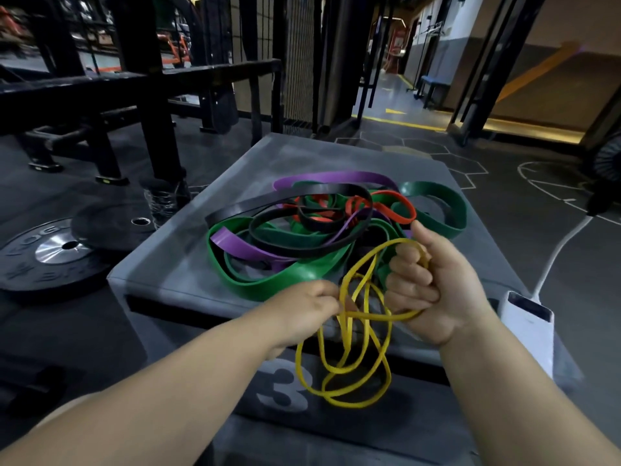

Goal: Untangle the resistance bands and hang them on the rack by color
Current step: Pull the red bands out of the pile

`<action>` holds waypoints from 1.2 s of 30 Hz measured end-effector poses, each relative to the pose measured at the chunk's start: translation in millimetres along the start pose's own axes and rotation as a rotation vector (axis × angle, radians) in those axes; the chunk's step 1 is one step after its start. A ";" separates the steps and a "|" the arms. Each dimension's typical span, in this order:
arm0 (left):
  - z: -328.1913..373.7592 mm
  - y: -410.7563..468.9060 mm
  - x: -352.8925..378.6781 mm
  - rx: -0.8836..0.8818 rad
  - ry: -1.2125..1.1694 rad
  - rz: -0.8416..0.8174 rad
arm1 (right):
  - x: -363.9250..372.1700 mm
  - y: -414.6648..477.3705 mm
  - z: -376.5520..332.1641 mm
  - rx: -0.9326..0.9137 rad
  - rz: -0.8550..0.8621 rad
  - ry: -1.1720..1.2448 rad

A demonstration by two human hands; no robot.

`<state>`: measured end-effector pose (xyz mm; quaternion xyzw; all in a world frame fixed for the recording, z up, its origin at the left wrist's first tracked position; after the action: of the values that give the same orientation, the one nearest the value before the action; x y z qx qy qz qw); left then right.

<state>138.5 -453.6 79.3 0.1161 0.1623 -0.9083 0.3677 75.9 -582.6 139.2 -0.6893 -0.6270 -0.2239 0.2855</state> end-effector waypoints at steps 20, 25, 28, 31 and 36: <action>11.1 -18.8 -20.5 0.056 0.272 0.131 | -3.8 6.0 -3.3 0.073 -0.415 0.307; 13.9 -28.9 -4.6 0.032 0.198 -0.121 | -21.0 5.1 -24.9 -0.166 -0.197 0.345; 14.0 -29.1 0.7 0.055 0.127 -0.205 | -29.0 -1.2 -38.5 -0.340 0.052 0.291; 6.2 -22.0 -4.9 0.060 0.213 -0.188 | -35.0 -9.0 -58.6 -0.473 0.127 0.315; -4.5 -16.6 -20.1 0.018 0.394 -0.077 | -35.1 -22.5 -75.9 -0.616 0.185 0.266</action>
<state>141.3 -428.0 85.3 0.2886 0.2272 -0.8829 0.2927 53.3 -658.5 174.3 -0.7619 -0.4221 -0.4637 0.1622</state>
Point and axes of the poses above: each hand's wrist, its own y-axis towards the middle knuckle, its own x-axis out of the palm, z = x × y, the point moved 6 cm from there along y, towards the middle knuckle, and after that the axes turned 2 degrees about z, right-handed, at the moved point
